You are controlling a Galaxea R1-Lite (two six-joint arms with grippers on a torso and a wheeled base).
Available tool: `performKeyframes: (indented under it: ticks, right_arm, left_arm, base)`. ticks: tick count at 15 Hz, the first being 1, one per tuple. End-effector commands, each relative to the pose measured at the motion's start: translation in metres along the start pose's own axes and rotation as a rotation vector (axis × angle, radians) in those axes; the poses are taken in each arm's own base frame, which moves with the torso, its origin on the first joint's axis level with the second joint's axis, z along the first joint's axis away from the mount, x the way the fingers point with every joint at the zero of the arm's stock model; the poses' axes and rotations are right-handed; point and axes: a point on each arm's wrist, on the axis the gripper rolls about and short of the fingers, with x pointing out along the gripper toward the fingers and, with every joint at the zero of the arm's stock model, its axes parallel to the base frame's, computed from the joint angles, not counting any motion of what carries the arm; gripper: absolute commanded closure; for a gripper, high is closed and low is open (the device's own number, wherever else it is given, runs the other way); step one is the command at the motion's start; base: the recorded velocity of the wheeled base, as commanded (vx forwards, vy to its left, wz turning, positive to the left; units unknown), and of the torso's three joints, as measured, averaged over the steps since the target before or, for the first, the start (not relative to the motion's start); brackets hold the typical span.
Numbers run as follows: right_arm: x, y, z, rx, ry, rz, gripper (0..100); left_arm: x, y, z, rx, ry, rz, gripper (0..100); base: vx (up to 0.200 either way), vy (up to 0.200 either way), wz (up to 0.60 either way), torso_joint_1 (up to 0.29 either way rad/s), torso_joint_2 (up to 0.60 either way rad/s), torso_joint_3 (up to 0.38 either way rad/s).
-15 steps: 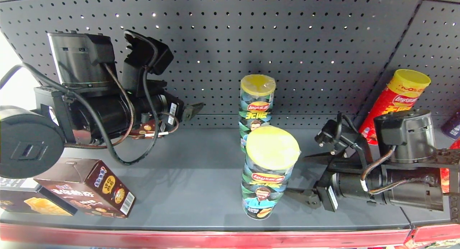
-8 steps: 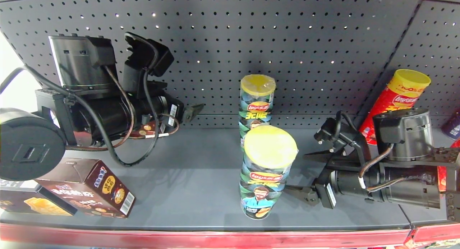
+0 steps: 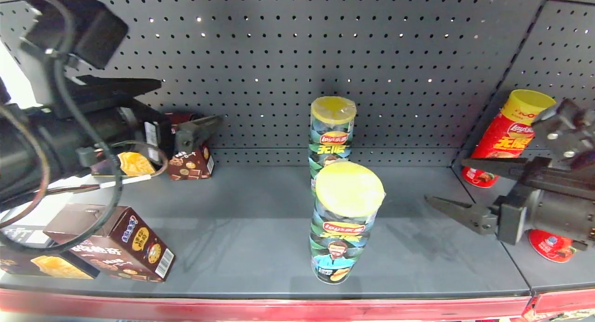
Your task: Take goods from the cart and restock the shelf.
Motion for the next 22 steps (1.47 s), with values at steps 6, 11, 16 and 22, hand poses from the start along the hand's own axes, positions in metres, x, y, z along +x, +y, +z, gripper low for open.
performKeyframes:
  ticks: [6,11,16,22]
  right_arm:
    - [-0.125,0.023,-0.049,-0.016,-0.197,-0.127,0]
    - [-0.151,0.039,-0.113,0.088,-0.170,-0.252,0]
    - [-0.153,0.050,-0.161,0.166,-0.011,-0.332,0]
    - [-0.166,0.064,-0.178,0.234,0.093,-0.598,0]
  left_arm:
    - [-0.212,0.003,-0.028,0.000,-0.133,0.042,0]
    - [-0.281,-0.026,-0.125,0.052,-0.019,0.016,0]
    - [-0.258,-0.047,-0.184,0.019,0.194,0.109,0]
    - [-0.246,-0.053,-0.192,0.001,0.384,0.398,0]
  base:
    - [0.000,0.000,0.00,0.000,0.00,0.000]
    - [0.000,0.000,0.00,0.000,0.00,0.000]
    - [0.000,0.000,0.00,0.000,0.00,0.000]
    - [0.000,0.000,0.00,0.000,0.00,0.000]
